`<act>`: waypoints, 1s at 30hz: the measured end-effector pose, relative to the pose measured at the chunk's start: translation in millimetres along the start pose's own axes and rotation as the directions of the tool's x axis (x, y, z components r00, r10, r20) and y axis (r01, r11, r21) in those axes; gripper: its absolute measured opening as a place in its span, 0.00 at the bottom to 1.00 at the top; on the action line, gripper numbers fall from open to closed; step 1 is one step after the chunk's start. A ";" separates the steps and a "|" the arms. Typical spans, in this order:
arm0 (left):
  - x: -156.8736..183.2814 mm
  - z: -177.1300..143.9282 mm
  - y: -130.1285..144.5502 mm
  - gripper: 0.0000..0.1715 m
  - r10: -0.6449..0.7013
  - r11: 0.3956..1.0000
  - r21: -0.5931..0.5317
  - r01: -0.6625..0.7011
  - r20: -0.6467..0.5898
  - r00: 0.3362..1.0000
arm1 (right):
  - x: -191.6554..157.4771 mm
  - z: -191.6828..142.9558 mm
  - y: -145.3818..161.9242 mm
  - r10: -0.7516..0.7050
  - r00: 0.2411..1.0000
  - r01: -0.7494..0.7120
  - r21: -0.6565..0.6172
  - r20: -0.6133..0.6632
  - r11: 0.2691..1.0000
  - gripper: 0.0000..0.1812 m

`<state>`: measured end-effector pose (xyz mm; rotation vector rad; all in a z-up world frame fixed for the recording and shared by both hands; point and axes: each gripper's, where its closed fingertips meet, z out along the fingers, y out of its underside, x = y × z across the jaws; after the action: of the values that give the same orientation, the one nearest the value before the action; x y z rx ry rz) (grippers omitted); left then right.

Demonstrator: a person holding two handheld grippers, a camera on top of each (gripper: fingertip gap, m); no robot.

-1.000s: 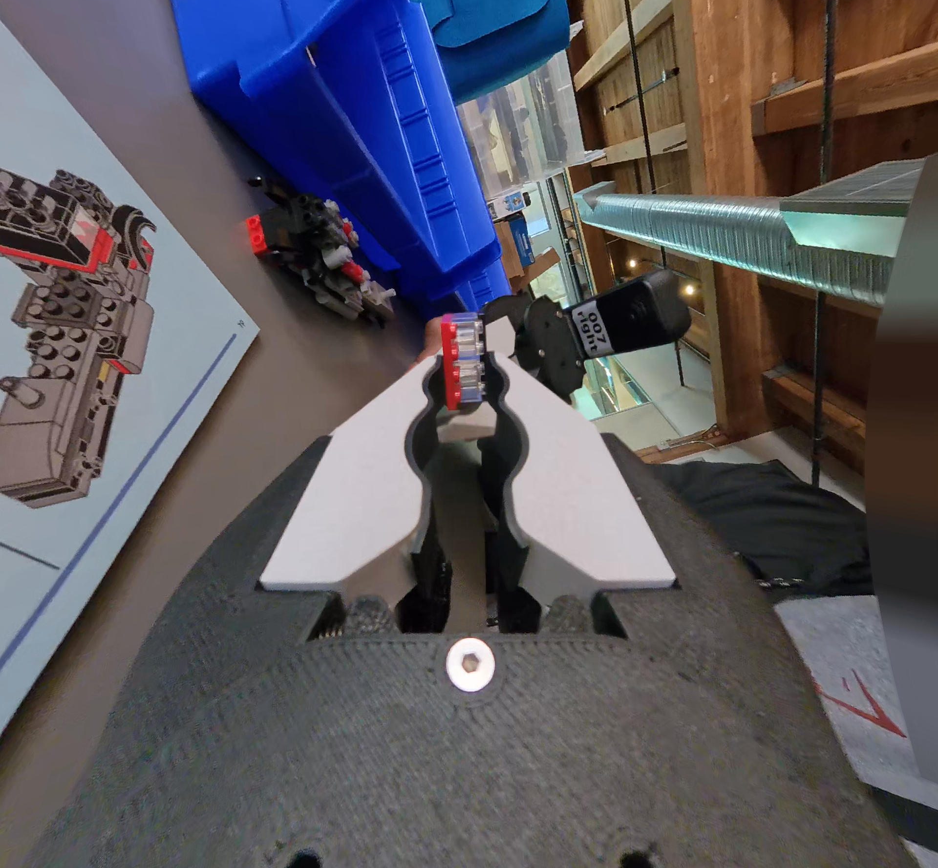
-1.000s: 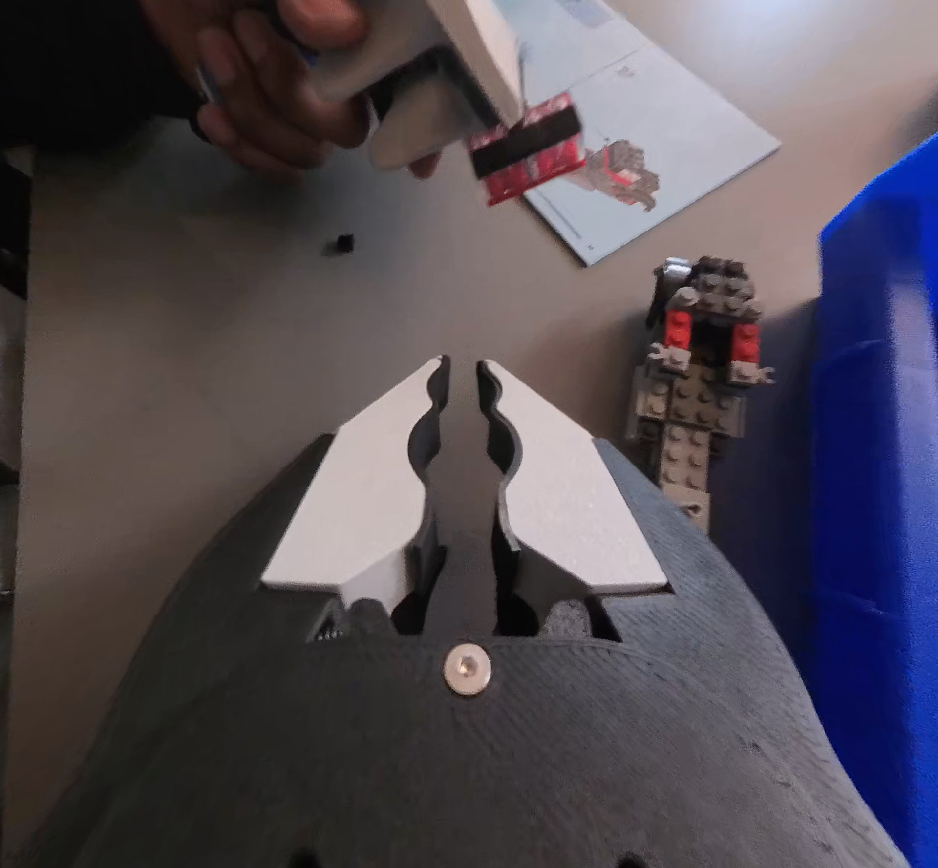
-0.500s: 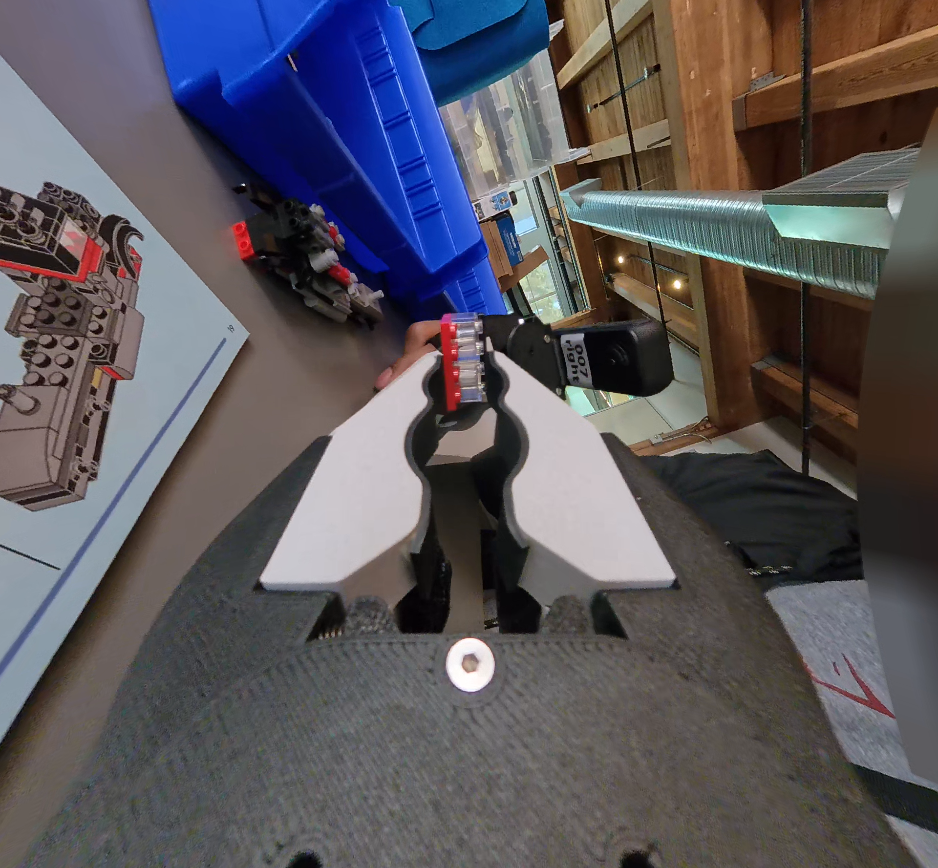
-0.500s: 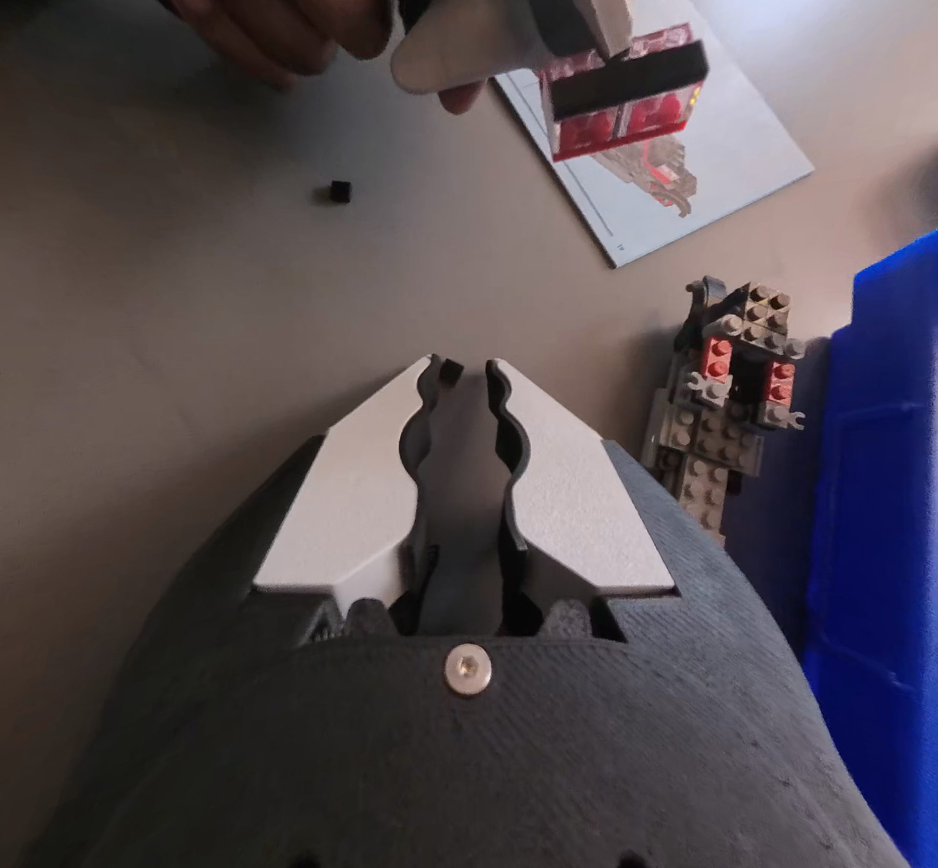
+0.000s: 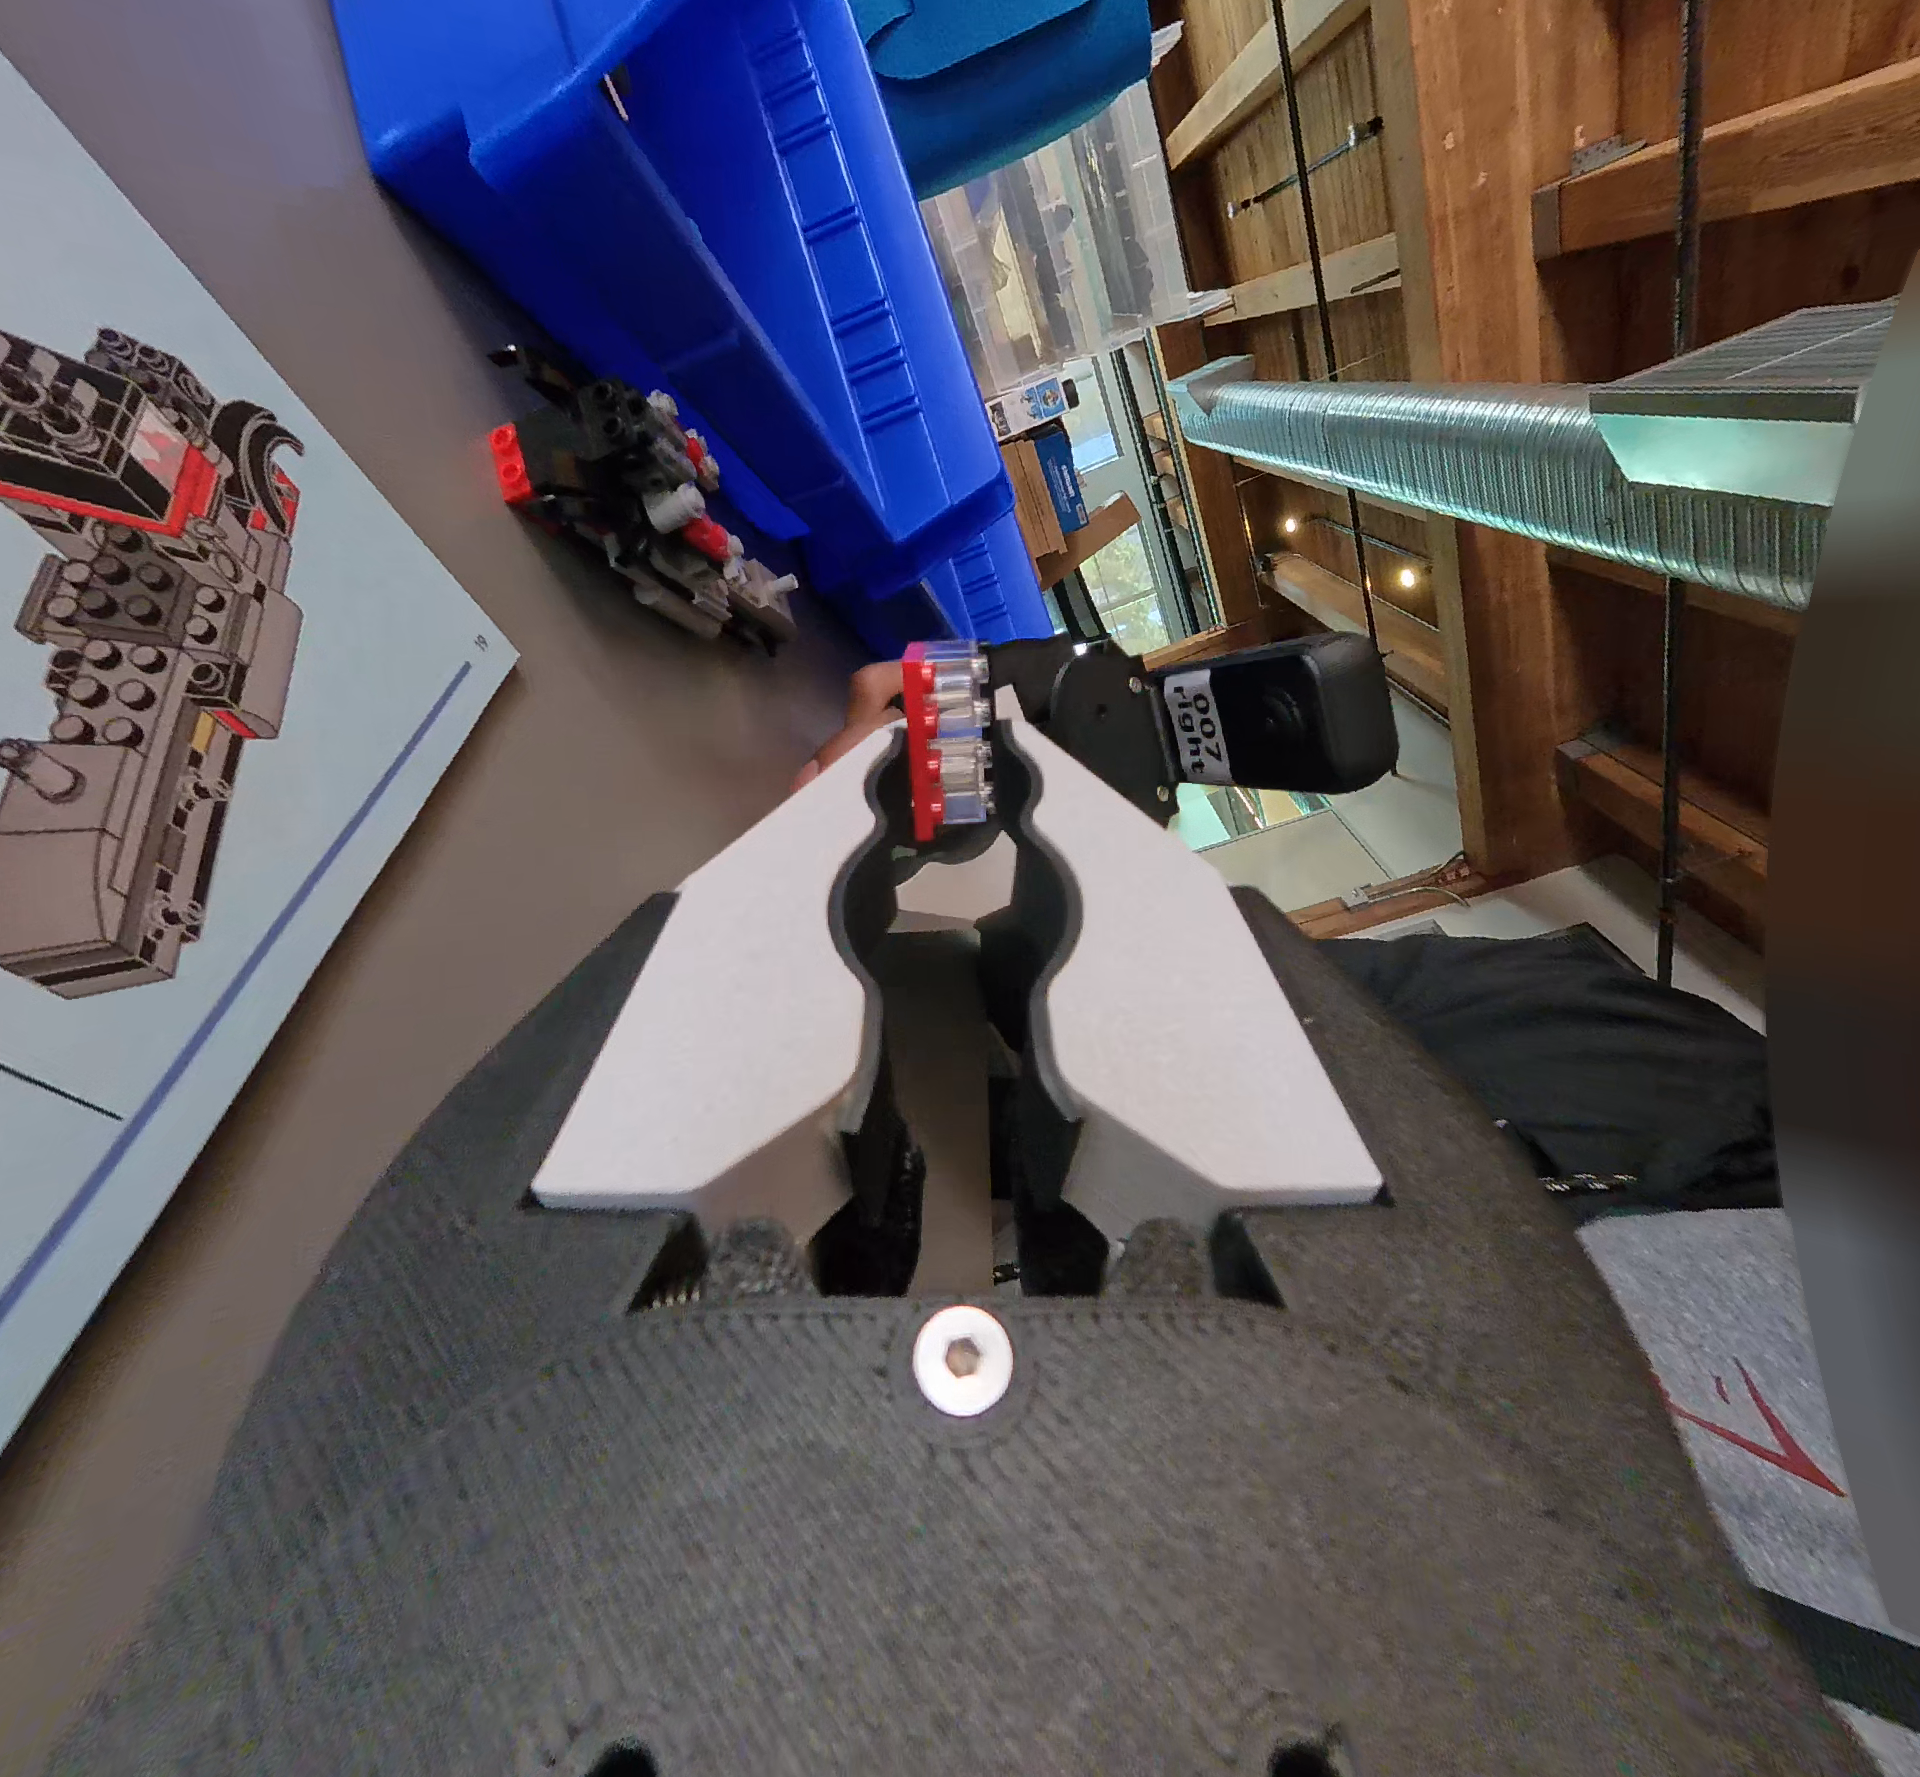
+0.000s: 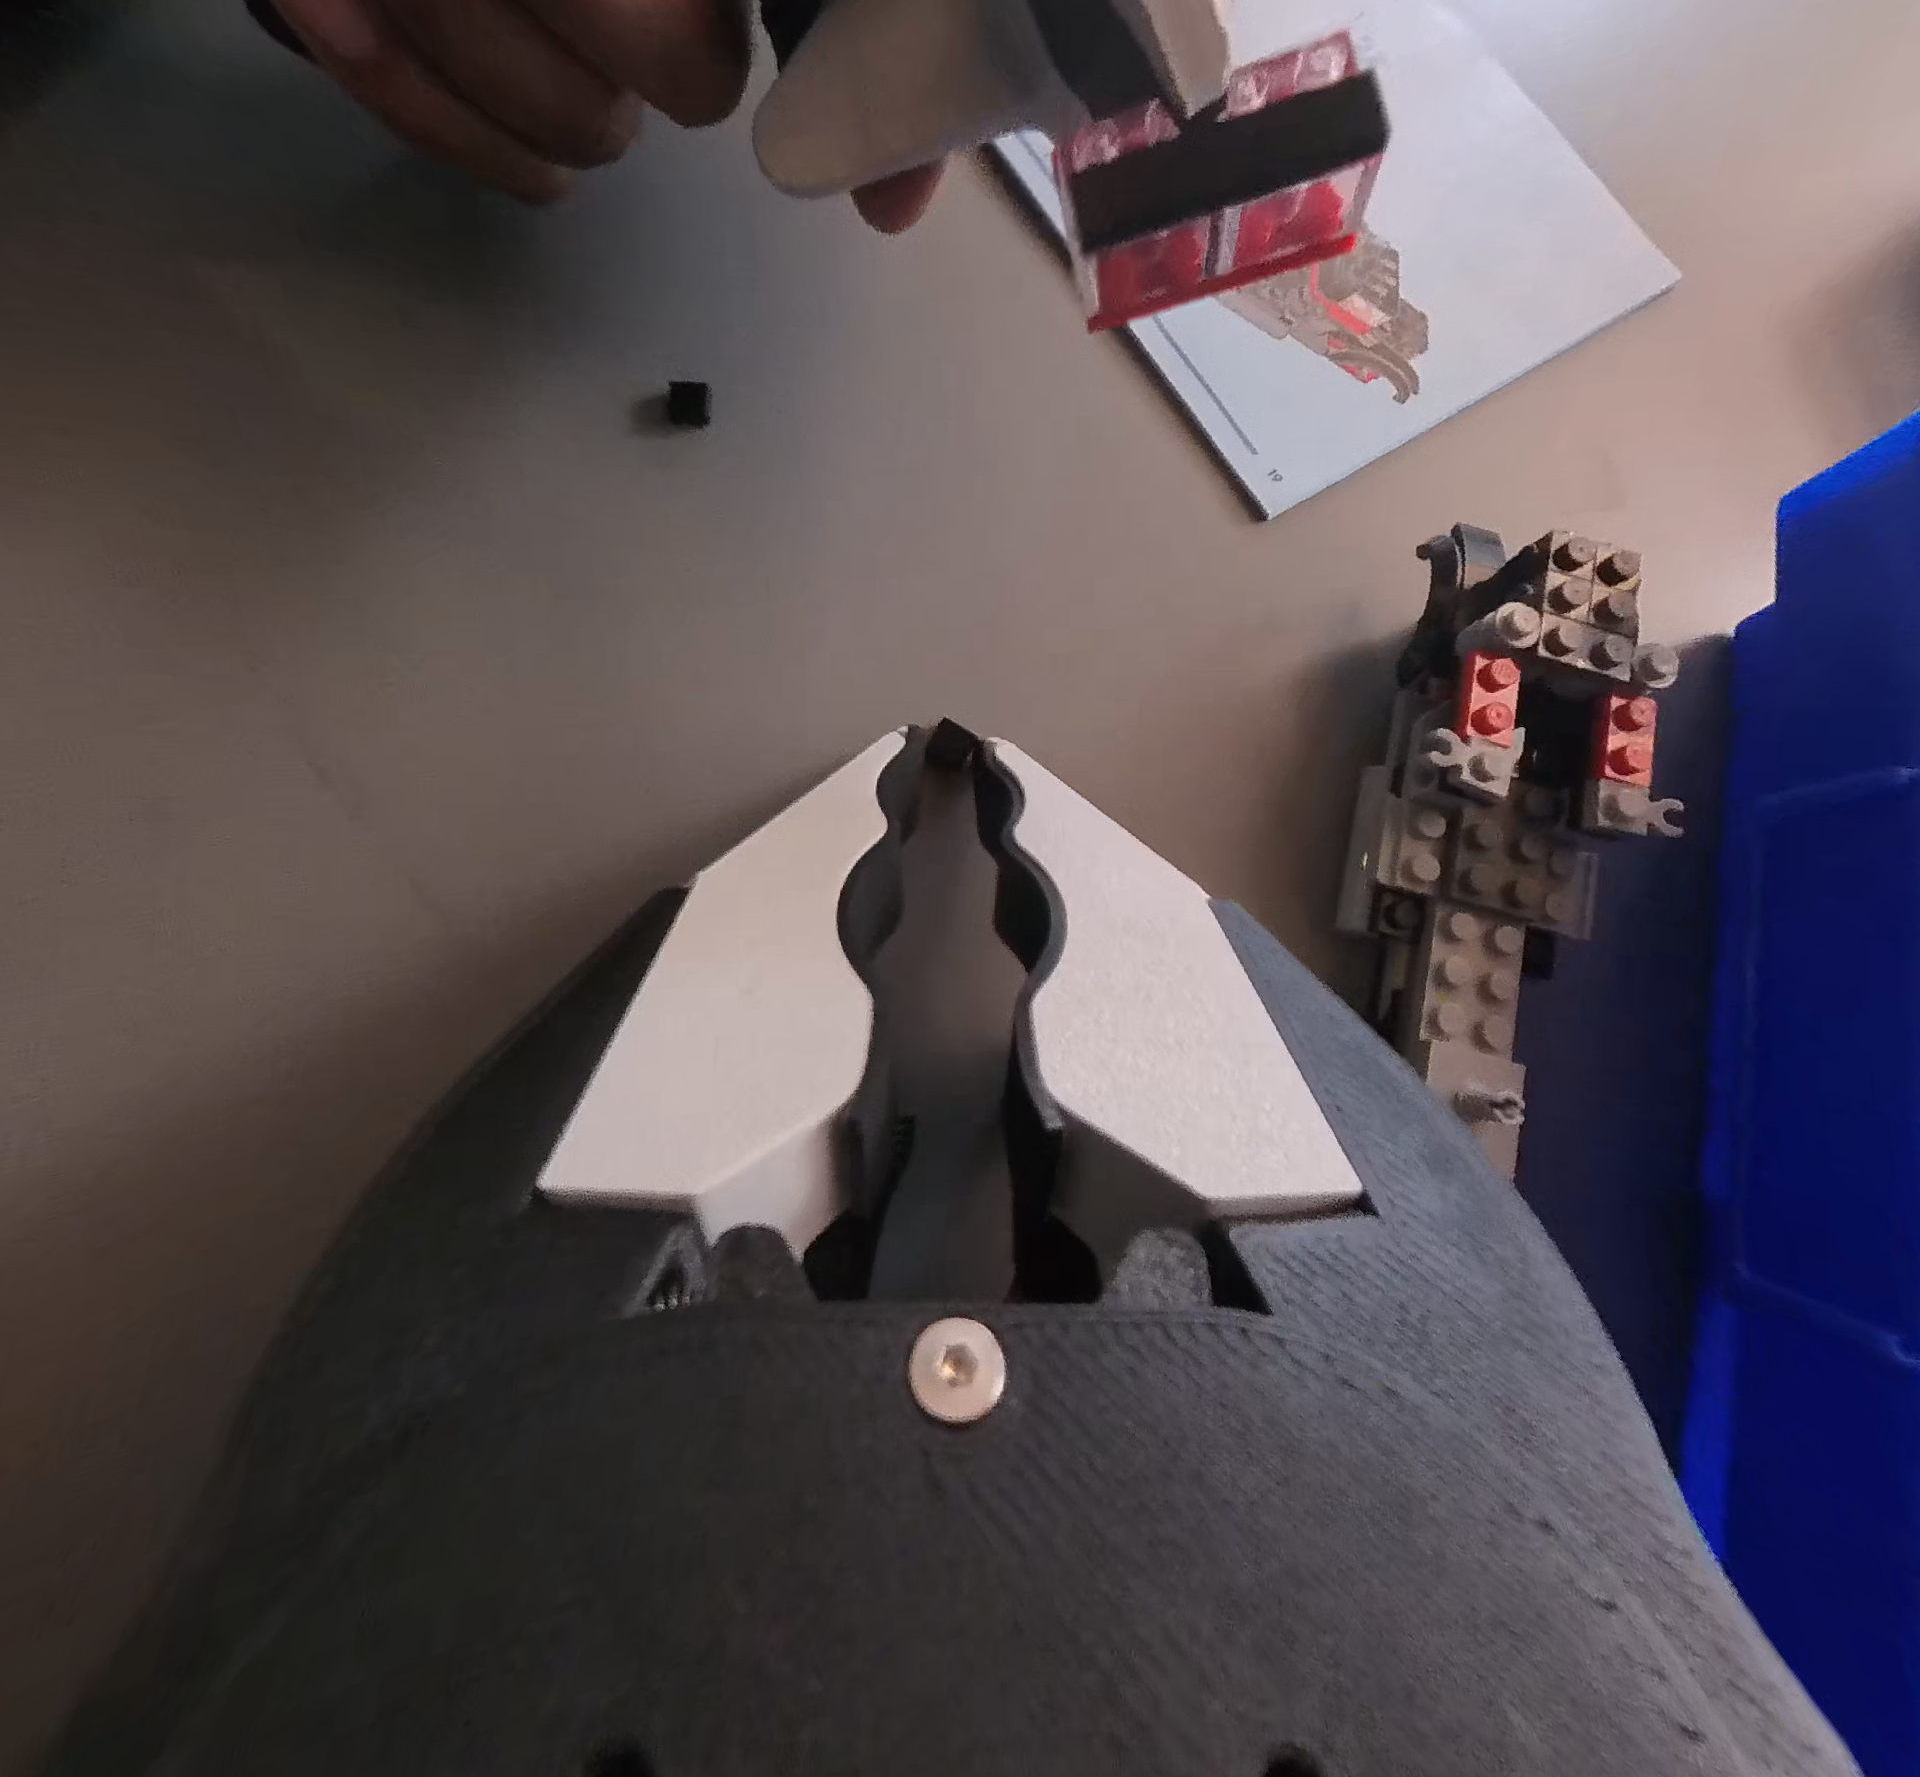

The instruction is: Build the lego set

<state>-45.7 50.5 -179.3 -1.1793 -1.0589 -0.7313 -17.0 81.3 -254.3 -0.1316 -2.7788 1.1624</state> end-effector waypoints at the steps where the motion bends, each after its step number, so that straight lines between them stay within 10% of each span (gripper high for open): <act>1: 0.1 0.2 0.7 0.09 -0.002 1.000 -0.003 0.002 -0.001 1.000 | -0.5 0.1 -0.3 -0.006 1.000 0.006 0.002 0.008 1.000 0.06; 16: 7.4 15.7 26.9 0.09 -0.060 0.993 -0.107 0.054 -0.053 0.997 | 12.1 -64.8 -73.3 -0.127 0.984 0.095 0.237 0.124 0.967 0.05; 30: 2.7 20.0 41.4 0.09 -0.018 0.986 -0.168 0.018 -0.004 1.000 | 10.4 -46.6 -60.5 -0.221 0.955 0.197 0.136 0.195 0.971 0.06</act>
<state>-13.0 80.6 -191.3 -1.3125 -1.0198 -0.8506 -22.1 73.1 -177.8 0.3082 -2.8019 1.3457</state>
